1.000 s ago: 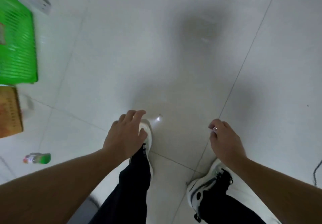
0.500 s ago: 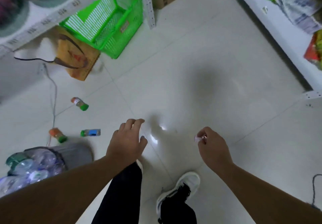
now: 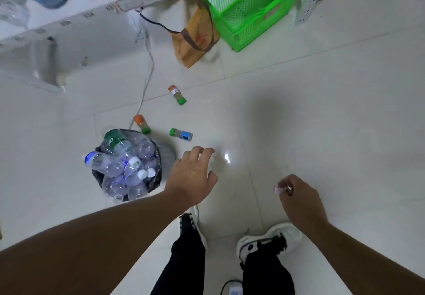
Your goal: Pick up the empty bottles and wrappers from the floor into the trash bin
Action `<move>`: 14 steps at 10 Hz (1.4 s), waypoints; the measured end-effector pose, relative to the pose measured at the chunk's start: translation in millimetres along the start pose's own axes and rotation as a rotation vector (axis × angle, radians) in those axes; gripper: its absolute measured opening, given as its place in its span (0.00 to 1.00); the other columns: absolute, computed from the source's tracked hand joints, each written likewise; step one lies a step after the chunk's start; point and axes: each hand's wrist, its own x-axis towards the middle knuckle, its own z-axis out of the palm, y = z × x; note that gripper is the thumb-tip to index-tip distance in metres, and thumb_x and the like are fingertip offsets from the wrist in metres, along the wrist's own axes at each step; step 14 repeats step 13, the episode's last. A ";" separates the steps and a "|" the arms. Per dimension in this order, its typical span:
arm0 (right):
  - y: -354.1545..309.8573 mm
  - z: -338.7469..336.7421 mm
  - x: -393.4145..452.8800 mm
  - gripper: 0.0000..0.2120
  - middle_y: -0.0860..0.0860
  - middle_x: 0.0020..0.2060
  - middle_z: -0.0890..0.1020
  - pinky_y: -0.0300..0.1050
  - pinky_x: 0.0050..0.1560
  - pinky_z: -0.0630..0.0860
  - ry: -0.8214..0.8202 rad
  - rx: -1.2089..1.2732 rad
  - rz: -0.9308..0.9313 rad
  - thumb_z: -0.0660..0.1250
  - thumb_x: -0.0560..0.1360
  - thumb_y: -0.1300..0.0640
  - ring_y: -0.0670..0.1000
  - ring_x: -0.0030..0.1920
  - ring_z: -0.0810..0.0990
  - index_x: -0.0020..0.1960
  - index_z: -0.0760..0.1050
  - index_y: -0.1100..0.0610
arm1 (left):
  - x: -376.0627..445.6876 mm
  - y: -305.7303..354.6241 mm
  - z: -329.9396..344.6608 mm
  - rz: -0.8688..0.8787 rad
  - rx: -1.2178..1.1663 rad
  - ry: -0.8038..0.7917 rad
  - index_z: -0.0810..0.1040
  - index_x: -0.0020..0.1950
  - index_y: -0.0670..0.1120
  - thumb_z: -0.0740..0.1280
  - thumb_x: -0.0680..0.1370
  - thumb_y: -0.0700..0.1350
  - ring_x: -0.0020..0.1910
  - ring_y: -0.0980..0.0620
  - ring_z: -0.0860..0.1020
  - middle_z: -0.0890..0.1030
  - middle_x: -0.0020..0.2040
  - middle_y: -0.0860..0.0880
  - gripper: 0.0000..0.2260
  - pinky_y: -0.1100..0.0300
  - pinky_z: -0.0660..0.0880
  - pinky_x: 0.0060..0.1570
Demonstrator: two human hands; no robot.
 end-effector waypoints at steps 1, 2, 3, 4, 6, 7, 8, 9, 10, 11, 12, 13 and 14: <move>-39.0 29.8 -15.6 0.06 0.41 0.40 0.84 0.39 0.38 0.71 -0.015 0.010 -0.029 0.71 0.79 0.54 0.41 0.42 0.81 0.44 0.79 0.45 | -19.5 -46.9 -14.3 0.006 -0.025 0.023 0.69 0.75 0.53 0.64 0.77 0.53 0.62 0.44 0.75 0.74 0.67 0.50 0.26 0.45 0.76 0.58; -82.3 53.5 -30.1 0.07 0.41 0.40 0.85 0.42 0.38 0.74 -0.042 0.005 -0.056 0.71 0.79 0.55 0.43 0.41 0.82 0.44 0.80 0.45 | -37.4 -84.6 -31.1 0.029 -0.048 0.054 0.69 0.74 0.53 0.64 0.76 0.53 0.63 0.45 0.74 0.74 0.67 0.50 0.25 0.45 0.74 0.61; -125.9 75.4 -40.4 0.08 0.40 0.40 0.85 0.41 0.38 0.73 -0.067 0.001 -0.085 0.72 0.79 0.57 0.43 0.42 0.82 0.43 0.81 0.46 | -53.8 -116.9 -49.7 0.001 -0.118 0.126 0.69 0.72 0.52 0.63 0.76 0.52 0.61 0.45 0.73 0.74 0.66 0.49 0.24 0.45 0.74 0.60; -168.5 100.8 -45.6 0.04 0.40 0.41 0.85 0.37 0.39 0.72 -0.109 -0.017 -0.116 0.74 0.78 0.54 0.43 0.45 0.83 0.47 0.82 0.45 | -75.8 -153.6 -61.6 -0.101 -0.172 0.169 0.71 0.72 0.52 0.63 0.76 0.52 0.62 0.46 0.73 0.74 0.66 0.50 0.24 0.47 0.74 0.61; -238.7 169.4 -55.5 0.06 0.45 0.38 0.83 0.30 0.29 0.68 -0.270 -0.053 -0.208 0.77 0.76 0.53 0.40 0.33 0.79 0.49 0.81 0.48 | -152.0 -220.1 -41.9 -0.311 -0.219 0.227 0.73 0.70 0.53 0.66 0.76 0.50 0.58 0.46 0.75 0.76 0.63 0.51 0.21 0.49 0.75 0.56; -266.6 206.4 -58.1 0.06 0.45 0.39 0.84 0.37 0.34 0.71 -0.316 -0.114 -0.253 0.77 0.75 0.54 0.43 0.38 0.79 0.48 0.80 0.48 | -186.6 -244.8 -21.7 -0.436 -0.234 0.194 0.74 0.71 0.51 0.66 0.76 0.49 0.58 0.44 0.76 0.77 0.65 0.49 0.23 0.47 0.76 0.56; -282.2 241.3 -59.7 0.05 0.45 0.40 0.83 0.41 0.39 0.71 -0.326 -0.154 -0.286 0.74 0.75 0.56 0.45 0.40 0.80 0.49 0.80 0.48 | -211.1 -258.5 -3.8 -0.542 -0.256 0.176 0.73 0.72 0.51 0.64 0.76 0.50 0.56 0.44 0.76 0.77 0.64 0.49 0.23 0.47 0.76 0.54; -285.5 272.6 -57.7 0.05 0.43 0.40 0.83 0.38 0.38 0.72 -0.334 -0.114 -0.286 0.73 0.76 0.55 0.42 0.40 0.80 0.51 0.80 0.49 | -225.7 -265.9 14.1 -0.580 -0.274 0.184 0.73 0.72 0.51 0.63 0.76 0.51 0.55 0.45 0.76 0.76 0.64 0.49 0.23 0.47 0.77 0.52; -284.3 292.4 -54.2 0.10 0.42 0.42 0.83 0.44 0.49 0.79 -0.355 -0.119 -0.230 0.74 0.76 0.55 0.49 0.45 0.83 0.57 0.79 0.48 | -230.2 -270.6 24.0 -0.589 -0.277 0.156 0.72 0.72 0.52 0.64 0.76 0.50 0.56 0.46 0.76 0.76 0.64 0.50 0.24 0.48 0.77 0.52; -275.8 291.8 -51.9 0.21 0.43 0.50 0.83 0.46 0.55 0.78 -0.374 -0.153 -0.236 0.71 0.78 0.55 0.50 0.51 0.82 0.71 0.77 0.51 | -225.0 -272.2 27.5 -0.567 -0.266 0.132 0.72 0.72 0.52 0.65 0.76 0.50 0.56 0.45 0.76 0.76 0.64 0.49 0.24 0.47 0.78 0.53; -263.8 273.5 -50.9 0.23 0.48 0.57 0.80 0.44 0.54 0.71 -0.357 -0.236 -0.273 0.72 0.78 0.53 0.53 0.61 0.81 0.72 0.76 0.51 | -212.3 -270.8 19.7 -0.526 -0.257 0.134 0.73 0.72 0.51 0.64 0.76 0.51 0.56 0.44 0.76 0.76 0.64 0.49 0.23 0.47 0.78 0.52; -244.0 248.7 -43.0 0.25 0.51 0.62 0.79 0.44 0.56 0.71 -0.337 -0.278 -0.233 0.74 0.76 0.51 0.53 0.63 0.79 0.71 0.76 0.52 | -193.4 -266.1 11.0 -0.452 -0.247 0.138 0.73 0.72 0.51 0.64 0.76 0.51 0.56 0.44 0.76 0.76 0.64 0.49 0.23 0.48 0.77 0.53; -244.0 248.7 -43.0 0.25 0.51 0.62 0.79 0.44 0.56 0.71 -0.337 -0.278 -0.233 0.74 0.76 0.51 0.53 0.63 0.79 0.71 0.76 0.52 | -193.4 -266.1 11.0 -0.452 -0.247 0.138 0.73 0.72 0.51 0.64 0.76 0.51 0.56 0.44 0.76 0.76 0.64 0.49 0.23 0.48 0.77 0.53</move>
